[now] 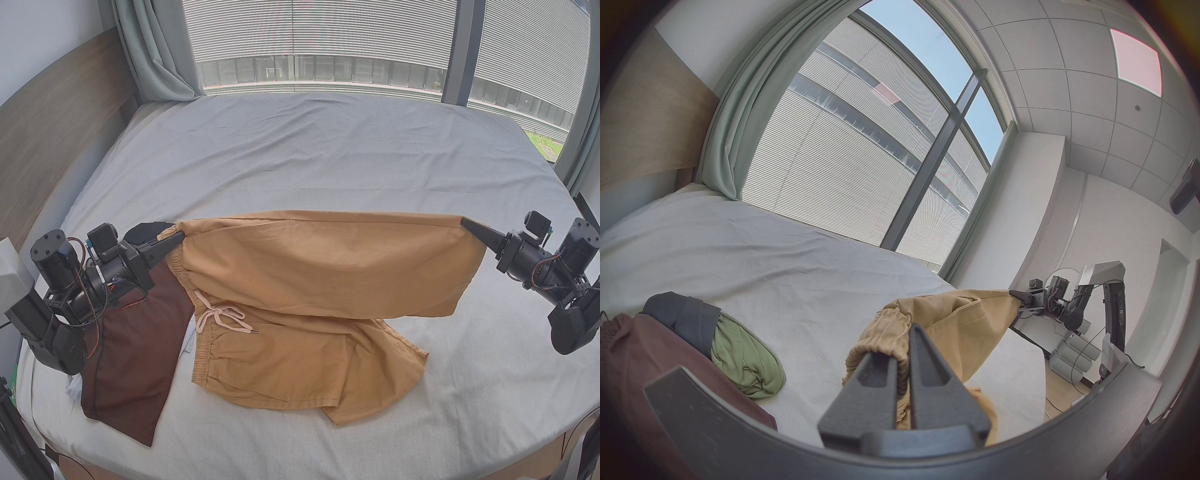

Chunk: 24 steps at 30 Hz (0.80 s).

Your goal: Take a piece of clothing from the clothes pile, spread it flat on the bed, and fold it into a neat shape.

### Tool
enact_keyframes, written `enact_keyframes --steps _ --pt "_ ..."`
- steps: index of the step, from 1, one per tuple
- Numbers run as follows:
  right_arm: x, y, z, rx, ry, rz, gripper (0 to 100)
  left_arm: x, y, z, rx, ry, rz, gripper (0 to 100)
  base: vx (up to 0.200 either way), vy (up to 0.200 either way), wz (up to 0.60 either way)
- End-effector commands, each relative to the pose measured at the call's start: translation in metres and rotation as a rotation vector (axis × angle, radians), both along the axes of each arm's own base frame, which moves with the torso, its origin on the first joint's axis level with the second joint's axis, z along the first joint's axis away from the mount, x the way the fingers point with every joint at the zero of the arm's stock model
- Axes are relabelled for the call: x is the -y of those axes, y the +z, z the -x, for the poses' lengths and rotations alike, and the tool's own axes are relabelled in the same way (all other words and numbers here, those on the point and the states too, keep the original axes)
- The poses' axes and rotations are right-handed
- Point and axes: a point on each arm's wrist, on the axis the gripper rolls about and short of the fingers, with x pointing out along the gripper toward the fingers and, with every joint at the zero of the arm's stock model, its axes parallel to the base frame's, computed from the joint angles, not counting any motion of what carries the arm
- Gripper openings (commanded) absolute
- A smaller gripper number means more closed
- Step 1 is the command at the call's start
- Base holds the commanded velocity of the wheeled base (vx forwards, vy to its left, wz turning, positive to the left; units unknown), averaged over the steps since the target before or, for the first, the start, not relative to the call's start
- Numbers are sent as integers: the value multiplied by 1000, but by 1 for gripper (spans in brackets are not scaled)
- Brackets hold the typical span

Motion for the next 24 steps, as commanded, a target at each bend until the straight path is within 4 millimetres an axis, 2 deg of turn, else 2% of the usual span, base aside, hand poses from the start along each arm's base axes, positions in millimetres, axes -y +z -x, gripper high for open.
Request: enact_keyframes --steps 1,4,13,16,24 --pt "0 -10 -9 -24 -1 1 0 2 -7 -8 -16 9 2 0 0 0 0" --pt "0 -10 -11 -26 -1 1 0 2 -7 -9 -14 14 4 0 0 0 0" --pt "1 -17 -32 -17 -7 0 0 -1 -19 -32 -13 64 7 0 0 0 0" --pt "1 -23 -47 -17 -41 -9 0 1 -23 -41 -10 73 10 0 0 0 0" --pt "1 -35 -64 -28 -50 -14 0 3 -29 -54 0 86 12 0 0 0 0"
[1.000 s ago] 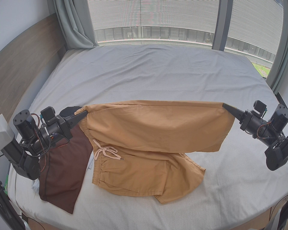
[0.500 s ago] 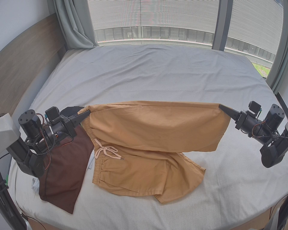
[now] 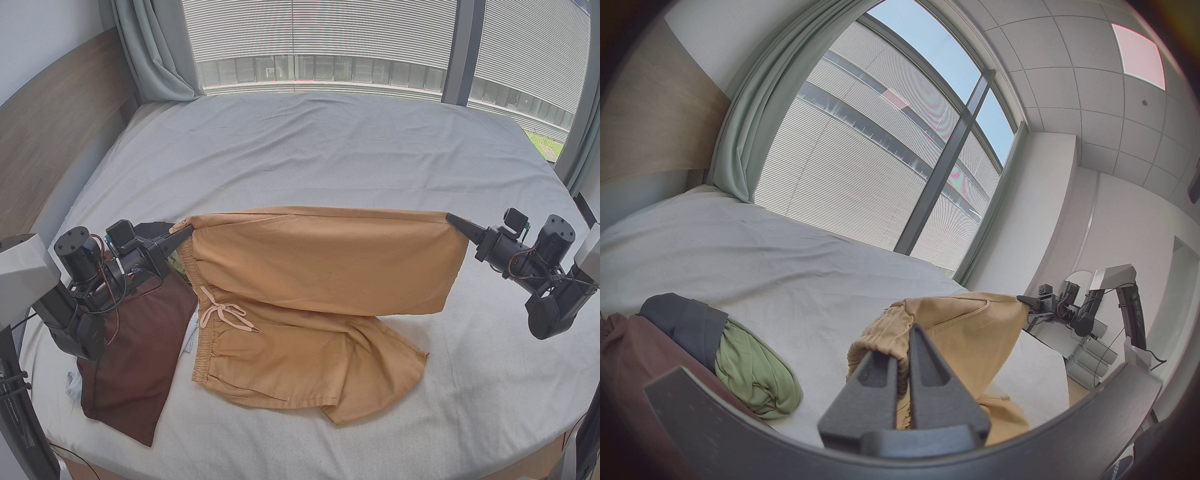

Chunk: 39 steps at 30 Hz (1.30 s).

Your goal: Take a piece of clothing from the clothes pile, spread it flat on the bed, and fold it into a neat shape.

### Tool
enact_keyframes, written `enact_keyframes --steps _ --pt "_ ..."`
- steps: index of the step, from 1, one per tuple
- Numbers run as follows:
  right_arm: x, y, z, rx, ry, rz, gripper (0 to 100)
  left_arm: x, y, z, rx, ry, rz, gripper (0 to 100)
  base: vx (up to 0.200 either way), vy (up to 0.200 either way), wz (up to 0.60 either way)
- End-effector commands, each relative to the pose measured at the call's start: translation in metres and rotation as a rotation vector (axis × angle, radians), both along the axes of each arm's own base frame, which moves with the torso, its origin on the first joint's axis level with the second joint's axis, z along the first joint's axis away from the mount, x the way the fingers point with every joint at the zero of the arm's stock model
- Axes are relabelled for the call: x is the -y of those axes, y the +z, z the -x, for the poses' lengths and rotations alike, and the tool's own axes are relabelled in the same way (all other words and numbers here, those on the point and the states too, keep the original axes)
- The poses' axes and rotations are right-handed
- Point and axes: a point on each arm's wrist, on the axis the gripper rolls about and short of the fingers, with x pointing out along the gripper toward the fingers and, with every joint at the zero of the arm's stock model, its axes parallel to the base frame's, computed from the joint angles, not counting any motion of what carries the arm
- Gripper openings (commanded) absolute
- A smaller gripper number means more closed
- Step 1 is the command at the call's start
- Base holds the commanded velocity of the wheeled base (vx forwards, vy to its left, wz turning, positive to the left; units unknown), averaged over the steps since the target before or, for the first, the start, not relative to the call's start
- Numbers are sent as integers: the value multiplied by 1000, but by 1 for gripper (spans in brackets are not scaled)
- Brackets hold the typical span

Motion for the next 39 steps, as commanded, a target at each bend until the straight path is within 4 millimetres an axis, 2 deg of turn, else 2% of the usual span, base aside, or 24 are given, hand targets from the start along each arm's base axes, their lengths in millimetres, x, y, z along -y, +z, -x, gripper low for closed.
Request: enact_keyframes --steps 1,15,24,27,39 --pt "0 -14 -11 -26 0 -2 0 1 -10 -10 -11 12 2 0 0 0 0" --pt "0 -28 -37 -18 -4 -4 0 4 -20 -37 15 74 17 0 0 0 0" --pt "-3 -26 -49 4 2 -26 0 4 -24 -47 26 84 23 0 0 0 0" --pt "-4 -26 -60 22 -5 -44 0 4 -27 -50 24 91 27 0 0 0 0" --pt "-3 -46 -88 34 -7 -52 0 6 -40 -67 28 140 42 0 0 0 0"
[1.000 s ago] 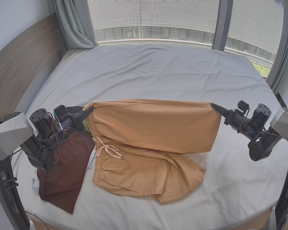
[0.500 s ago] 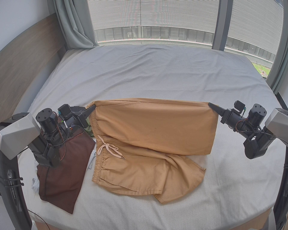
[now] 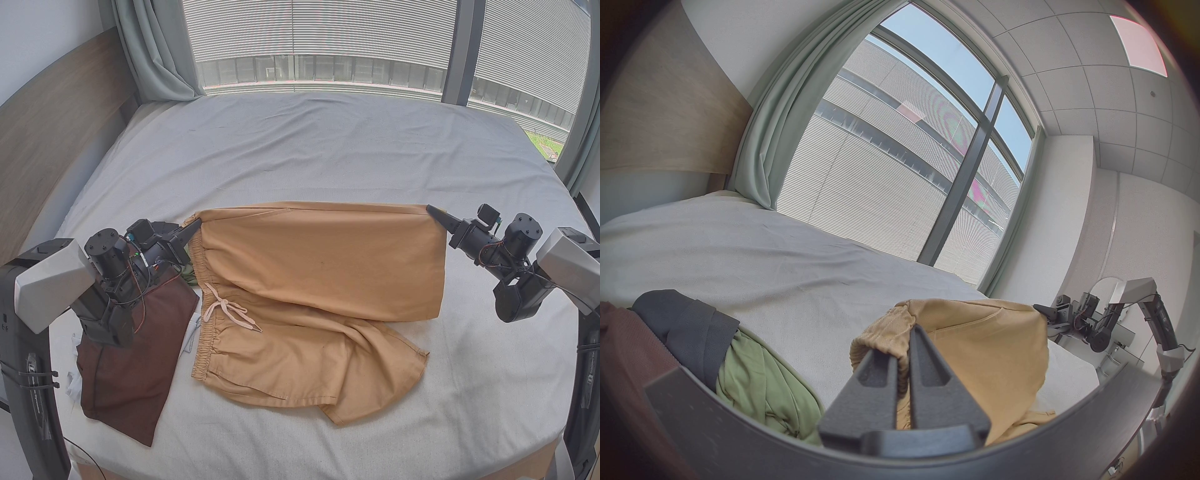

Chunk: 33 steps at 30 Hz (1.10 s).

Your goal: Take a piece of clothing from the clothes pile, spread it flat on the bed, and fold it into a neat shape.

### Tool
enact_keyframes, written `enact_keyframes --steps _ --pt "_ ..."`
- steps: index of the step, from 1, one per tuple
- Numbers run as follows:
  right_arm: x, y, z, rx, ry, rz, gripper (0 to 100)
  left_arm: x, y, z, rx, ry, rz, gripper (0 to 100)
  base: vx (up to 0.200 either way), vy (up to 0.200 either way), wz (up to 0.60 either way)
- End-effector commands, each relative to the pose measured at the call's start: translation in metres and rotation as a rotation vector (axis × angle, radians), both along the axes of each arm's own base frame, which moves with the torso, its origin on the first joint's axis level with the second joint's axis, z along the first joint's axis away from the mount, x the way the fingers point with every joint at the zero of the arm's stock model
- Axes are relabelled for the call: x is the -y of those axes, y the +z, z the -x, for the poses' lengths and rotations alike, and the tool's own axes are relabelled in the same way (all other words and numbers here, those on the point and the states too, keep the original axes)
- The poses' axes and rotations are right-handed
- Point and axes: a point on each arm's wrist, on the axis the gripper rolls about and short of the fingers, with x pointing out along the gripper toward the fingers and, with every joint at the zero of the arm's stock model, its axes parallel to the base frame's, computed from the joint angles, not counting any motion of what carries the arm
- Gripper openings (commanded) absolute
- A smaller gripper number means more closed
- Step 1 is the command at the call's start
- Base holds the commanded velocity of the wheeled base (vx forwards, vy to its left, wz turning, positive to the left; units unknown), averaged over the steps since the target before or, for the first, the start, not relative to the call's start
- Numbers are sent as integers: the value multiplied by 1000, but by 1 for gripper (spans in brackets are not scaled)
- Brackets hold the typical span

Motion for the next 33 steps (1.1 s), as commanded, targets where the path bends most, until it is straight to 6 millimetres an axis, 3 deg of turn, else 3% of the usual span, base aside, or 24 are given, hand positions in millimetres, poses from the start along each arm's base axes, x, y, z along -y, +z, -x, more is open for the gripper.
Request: enact_keyframes --steps 1,14,33 --pt "0 -18 -13 -16 -1 -2 0 2 -11 -10 -5 13 7 0 0 0 0" --pt "1 -31 -31 -7 5 -26 0 16 -24 -24 -1 26 31 0 0 0 0" --pt "-4 -36 -53 -6 11 -26 0 16 -33 -34 -17 17 76 0 0 0 0"
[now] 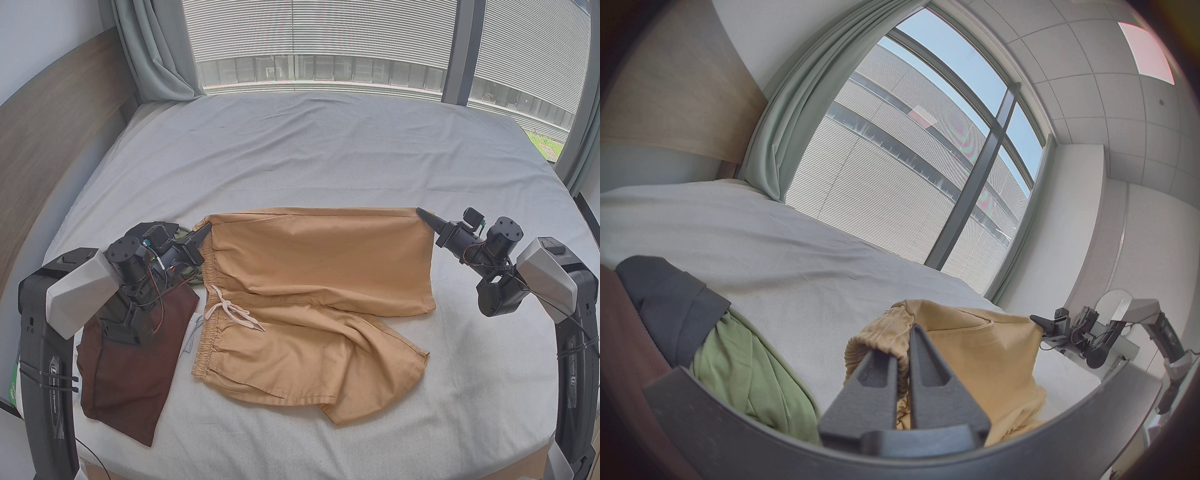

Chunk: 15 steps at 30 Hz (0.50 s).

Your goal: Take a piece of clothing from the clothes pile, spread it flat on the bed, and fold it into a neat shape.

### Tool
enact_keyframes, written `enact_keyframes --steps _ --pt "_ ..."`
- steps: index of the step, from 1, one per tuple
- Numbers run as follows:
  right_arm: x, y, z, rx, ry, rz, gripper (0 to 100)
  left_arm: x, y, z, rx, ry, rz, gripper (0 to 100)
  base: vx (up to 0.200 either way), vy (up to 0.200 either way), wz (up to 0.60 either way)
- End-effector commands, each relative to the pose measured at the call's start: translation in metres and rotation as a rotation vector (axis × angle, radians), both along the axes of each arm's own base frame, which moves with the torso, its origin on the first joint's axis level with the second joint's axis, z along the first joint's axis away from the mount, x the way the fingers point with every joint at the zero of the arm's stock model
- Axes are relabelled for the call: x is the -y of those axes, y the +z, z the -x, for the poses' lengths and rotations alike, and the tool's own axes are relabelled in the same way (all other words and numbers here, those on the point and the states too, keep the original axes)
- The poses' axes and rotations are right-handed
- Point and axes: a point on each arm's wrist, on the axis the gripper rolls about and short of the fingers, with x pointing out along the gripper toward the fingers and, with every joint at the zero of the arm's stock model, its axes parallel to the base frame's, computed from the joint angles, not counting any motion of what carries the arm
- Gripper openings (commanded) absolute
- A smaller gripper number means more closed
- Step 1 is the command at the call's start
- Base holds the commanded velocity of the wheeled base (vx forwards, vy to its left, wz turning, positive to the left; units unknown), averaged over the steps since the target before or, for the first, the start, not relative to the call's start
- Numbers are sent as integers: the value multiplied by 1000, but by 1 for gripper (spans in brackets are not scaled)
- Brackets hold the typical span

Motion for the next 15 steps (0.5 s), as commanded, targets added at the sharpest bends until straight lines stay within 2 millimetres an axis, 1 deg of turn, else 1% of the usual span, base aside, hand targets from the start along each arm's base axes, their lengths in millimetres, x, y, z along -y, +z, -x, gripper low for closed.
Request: enact_keyframes --steps 1,5,13,14,15 --pt "-1 -6 -5 7 3 0 0 0 -2 -4 -8 -6 24 0 0 0 0" --pt "-2 -7 -6 3 4 -1 0 0 -2 -4 -9 -9 29 0 0 0 0" --pt "-1 -6 -8 -1 -5 -5 0 1 -9 -5 -26 -14 30 0 0 0 0" --pt "-1 -6 -8 -1 -5 -5 0 1 -9 -5 -26 -14 30 100 0 0 0" --pt "-1 -6 -8 0 -5 -4 0 1 -11 -5 -28 -15 28 100 0 0 0"
